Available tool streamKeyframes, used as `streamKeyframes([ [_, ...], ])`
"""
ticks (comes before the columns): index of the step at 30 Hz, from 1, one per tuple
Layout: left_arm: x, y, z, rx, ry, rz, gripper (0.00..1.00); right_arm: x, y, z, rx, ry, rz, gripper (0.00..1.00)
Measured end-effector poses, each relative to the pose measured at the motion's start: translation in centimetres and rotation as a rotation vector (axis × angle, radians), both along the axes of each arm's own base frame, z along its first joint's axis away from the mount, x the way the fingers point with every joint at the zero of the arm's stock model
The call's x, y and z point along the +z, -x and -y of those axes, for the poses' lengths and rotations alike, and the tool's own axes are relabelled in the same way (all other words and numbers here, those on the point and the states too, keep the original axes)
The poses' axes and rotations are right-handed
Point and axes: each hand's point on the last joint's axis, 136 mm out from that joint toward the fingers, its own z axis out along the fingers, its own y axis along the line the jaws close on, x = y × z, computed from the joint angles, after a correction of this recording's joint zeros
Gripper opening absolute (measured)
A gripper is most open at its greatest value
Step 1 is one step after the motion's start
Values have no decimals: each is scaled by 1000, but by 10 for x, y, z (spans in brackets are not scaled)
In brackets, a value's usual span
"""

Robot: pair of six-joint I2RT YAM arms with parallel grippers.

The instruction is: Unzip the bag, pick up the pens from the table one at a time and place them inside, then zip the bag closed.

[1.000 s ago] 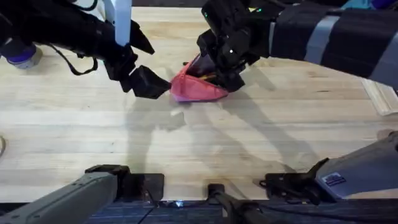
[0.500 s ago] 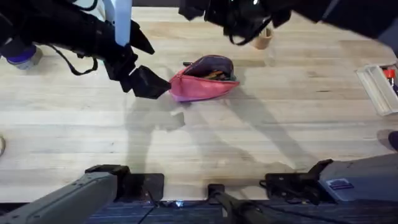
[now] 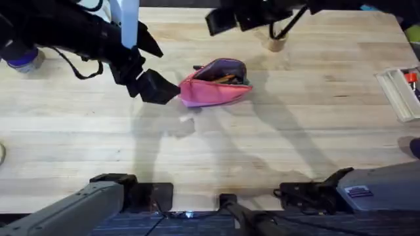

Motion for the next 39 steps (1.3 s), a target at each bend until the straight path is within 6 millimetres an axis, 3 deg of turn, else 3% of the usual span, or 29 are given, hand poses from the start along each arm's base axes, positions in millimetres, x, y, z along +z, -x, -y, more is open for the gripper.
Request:
streamKeyframes([
  [9, 0, 0, 0, 0, 0, 0, 993, 2, -13, 18, 71, 67, 41, 995],
  [20, 0, 0, 0, 0, 0, 0, 993, -12, -31, -3, 150, 26, 39, 996],
  [27, 0, 0, 0, 0, 0, 0, 994, 19, -63, -20, 148, -49, 211, 995],
  [39, 0, 0, 0, 0, 0, 0, 994, 11, -68, -22, 152, -36, 204, 996],
])
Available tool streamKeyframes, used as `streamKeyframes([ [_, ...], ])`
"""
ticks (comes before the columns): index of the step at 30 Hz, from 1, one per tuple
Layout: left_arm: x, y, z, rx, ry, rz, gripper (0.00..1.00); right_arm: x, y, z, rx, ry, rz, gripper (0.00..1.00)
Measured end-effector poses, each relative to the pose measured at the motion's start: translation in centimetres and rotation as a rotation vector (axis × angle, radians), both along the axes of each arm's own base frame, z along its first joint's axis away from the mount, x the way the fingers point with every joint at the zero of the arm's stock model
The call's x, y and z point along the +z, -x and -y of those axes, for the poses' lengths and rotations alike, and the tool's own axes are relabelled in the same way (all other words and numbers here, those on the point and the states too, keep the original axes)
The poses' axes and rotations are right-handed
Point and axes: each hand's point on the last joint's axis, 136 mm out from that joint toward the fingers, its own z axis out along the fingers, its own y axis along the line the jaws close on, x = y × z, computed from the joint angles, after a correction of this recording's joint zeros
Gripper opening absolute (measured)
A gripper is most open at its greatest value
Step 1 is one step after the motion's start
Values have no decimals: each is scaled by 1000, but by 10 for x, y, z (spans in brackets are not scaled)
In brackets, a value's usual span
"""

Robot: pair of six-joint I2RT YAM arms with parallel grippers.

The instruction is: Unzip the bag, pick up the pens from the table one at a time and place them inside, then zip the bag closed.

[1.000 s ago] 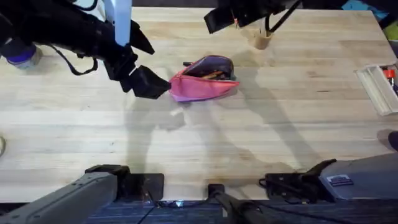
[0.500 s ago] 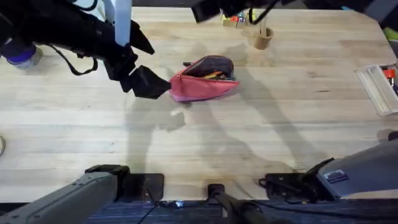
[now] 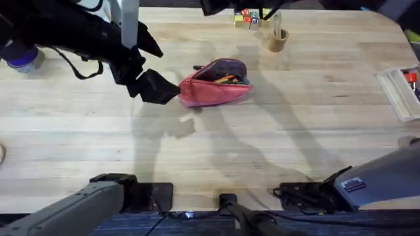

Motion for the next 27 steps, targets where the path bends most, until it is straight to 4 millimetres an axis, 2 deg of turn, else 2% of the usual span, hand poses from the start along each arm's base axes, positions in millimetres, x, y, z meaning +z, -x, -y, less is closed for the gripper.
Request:
streamKeyframes([
  [8, 0, 0, 0, 0, 0, 0, 993, -65, -5, -20, 103, 41, -123, 996],
  [11, 0, 0, 0, 0, 0, 0, 993, -83, -4, -29, 157, 42, -152, 996],
  [20, 0, 0, 0, 0, 0, 0, 993, -118, 1, -40, 260, 67, -211, 996],
  [27, 0, 0, 0, 0, 0, 0, 993, -149, 20, -43, 310, 67, -334, 996],
])
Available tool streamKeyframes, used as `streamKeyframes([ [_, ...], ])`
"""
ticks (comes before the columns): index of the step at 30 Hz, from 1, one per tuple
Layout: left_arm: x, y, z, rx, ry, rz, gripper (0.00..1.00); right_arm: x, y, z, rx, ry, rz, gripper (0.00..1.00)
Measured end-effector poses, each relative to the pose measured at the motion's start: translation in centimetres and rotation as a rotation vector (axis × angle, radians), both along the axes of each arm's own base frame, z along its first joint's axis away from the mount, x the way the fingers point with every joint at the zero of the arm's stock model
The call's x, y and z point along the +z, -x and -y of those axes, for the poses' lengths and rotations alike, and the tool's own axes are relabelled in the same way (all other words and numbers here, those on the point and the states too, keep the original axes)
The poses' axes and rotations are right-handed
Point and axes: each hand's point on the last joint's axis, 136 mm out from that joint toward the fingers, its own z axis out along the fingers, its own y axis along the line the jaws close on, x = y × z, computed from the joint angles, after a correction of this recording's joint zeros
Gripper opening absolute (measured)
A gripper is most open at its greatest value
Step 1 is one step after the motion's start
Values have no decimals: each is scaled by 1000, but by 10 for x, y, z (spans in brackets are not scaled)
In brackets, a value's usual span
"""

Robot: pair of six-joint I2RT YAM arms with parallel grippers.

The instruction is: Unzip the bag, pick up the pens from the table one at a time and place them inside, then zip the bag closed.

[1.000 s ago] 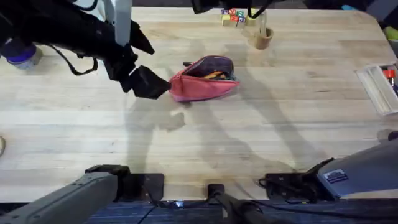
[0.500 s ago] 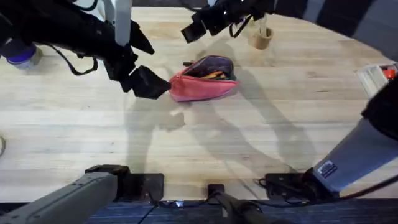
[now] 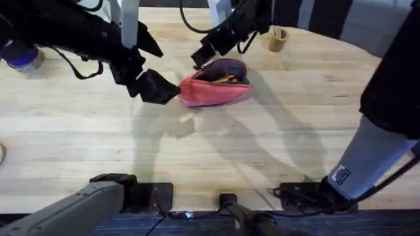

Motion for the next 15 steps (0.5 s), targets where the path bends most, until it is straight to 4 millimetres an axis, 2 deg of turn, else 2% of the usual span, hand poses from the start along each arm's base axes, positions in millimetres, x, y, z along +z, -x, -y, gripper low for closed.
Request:
streamKeyframes([
  [15, 0, 0, 0, 0, 0, 0, 993, -32, 11, -3, 12, 1, -103, 982],
])
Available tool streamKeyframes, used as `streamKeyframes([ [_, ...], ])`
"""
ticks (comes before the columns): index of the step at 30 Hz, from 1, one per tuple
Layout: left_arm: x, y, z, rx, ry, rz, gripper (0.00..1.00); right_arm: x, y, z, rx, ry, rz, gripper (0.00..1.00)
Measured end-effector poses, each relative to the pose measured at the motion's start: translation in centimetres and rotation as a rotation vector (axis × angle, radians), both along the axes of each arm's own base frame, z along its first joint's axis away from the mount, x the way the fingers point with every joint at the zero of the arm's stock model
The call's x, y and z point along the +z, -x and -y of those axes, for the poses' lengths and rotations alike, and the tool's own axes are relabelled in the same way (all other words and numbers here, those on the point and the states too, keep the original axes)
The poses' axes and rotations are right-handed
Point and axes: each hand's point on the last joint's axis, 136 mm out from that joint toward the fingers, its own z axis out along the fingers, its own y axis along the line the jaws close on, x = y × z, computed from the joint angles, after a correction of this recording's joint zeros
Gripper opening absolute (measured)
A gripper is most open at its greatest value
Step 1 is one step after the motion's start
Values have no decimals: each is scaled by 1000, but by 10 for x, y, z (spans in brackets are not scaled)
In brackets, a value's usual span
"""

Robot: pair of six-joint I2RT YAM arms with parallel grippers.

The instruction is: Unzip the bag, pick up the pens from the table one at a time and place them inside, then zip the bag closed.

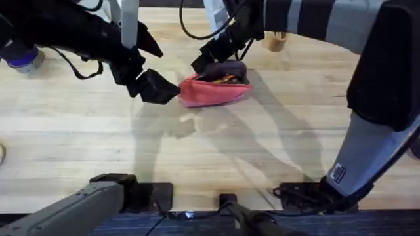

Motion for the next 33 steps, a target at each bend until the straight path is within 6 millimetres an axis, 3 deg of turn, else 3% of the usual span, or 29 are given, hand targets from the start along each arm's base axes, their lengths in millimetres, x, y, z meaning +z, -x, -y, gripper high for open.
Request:
streamKeyframes([
  [6, 0, 0, 0, 0, 0, 0, 993, -19, 8, 3, -22, 18, -77, 970],
  [10, 0, 0, 0, 0, 0, 0, 993, -18, 6, 1, -26, 13, -72, 970],
  [18, 0, 0, 0, 0, 0, 0, 993, -17, -12, -3, -38, -3, -2, 970],
  [23, 0, 0, 0, 0, 0, 0, 993, -18, -20, -5, -47, -4, 33, 877],
  [28, 0, 0, 0, 0, 0, 0, 993, -22, -18, -1, -53, 21, 21, 981],
  [33, 0, 0, 0, 0, 0, 0, 993, -24, -7, 5, -51, 63, -28, 995],
])
